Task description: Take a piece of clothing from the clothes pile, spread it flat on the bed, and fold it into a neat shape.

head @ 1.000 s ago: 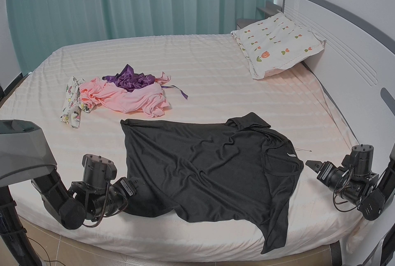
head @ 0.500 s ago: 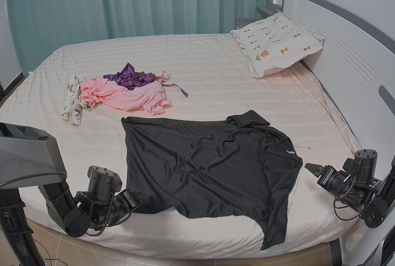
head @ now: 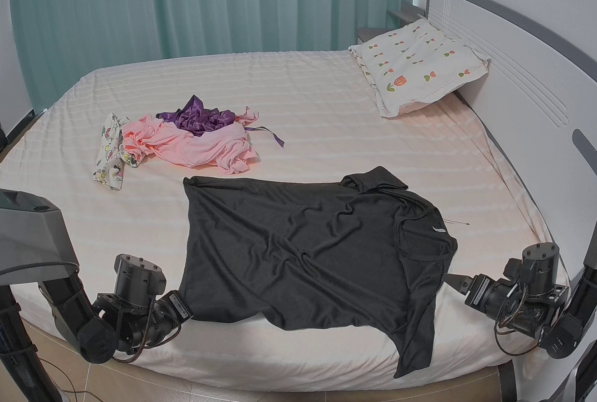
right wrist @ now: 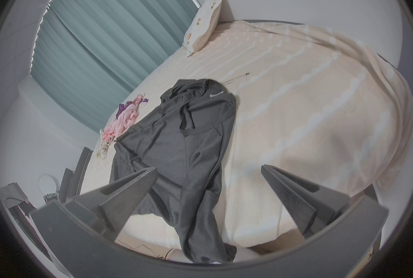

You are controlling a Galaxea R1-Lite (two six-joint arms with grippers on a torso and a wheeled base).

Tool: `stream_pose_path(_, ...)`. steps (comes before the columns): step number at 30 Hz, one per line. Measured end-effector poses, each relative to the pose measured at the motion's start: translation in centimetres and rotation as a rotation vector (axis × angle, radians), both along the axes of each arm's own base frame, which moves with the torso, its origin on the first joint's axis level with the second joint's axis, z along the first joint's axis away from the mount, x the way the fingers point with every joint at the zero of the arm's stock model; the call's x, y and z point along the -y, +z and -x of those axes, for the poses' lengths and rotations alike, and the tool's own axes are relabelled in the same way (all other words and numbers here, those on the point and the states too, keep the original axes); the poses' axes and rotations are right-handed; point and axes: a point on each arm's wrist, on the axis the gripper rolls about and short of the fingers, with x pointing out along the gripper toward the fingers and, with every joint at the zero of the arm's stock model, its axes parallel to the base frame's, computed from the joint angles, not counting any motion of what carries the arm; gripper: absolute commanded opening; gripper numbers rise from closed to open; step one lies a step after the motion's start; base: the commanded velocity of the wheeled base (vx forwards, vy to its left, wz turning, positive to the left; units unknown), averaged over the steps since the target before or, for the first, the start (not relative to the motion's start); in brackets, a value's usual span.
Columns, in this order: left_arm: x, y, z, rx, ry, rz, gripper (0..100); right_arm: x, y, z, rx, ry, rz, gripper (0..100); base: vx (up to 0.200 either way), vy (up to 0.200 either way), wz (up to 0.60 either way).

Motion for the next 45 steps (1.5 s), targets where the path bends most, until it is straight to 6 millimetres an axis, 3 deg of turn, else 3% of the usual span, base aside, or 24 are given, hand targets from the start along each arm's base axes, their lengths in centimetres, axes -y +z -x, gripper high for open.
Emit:
stream_pose_path(8, -1.5, 0.3, 2.6, -0.032, -0.003, -0.039, 0, -0.8, -1.0, -0.7, -0.035, 0.031, -0.001, 100, 0.000, 0.000, 0.00)
stream_pose_path(23, -3.9, 1.7, 4.2, -0.003, 0.075, -0.007, 0, -2.4, -3.3, -6.2, -0.009, 0.030, -0.006, 100, 0.000, 0.000, 0.00)
stream_pose_path(24, -4.0, 1.7, 4.3, -0.004, 0.079, -0.006, 0, -2.5, -3.4, -6.4, -0.010, 0.028, -0.006, 0, 0.000, 0.000, 0.00)
stream_pose_path(32, -4.3, 1.7, 4.8, -0.017, 0.081, 0.002, 0, -1.8, -4.2, -7.0, -0.026, -0.001, 0.006, 0, 0.000, 0.000, 0.00)
stream_pose_path(38, -4.4, 1.6, 5.1, -0.027, 0.075, 0.008, 0, 1.2, -3.8, -6.6, -0.037, -0.074, 0.018, 0, 0.000, 0.000, 0.00)
stream_pose_path(45, -4.4, 1.5, 5.5, -0.054, 0.042, 0.063, 0, 4.5, -2.5, -5.2, -0.032, -0.041, -0.015, 0, 0.000, 0.000, 0.00)
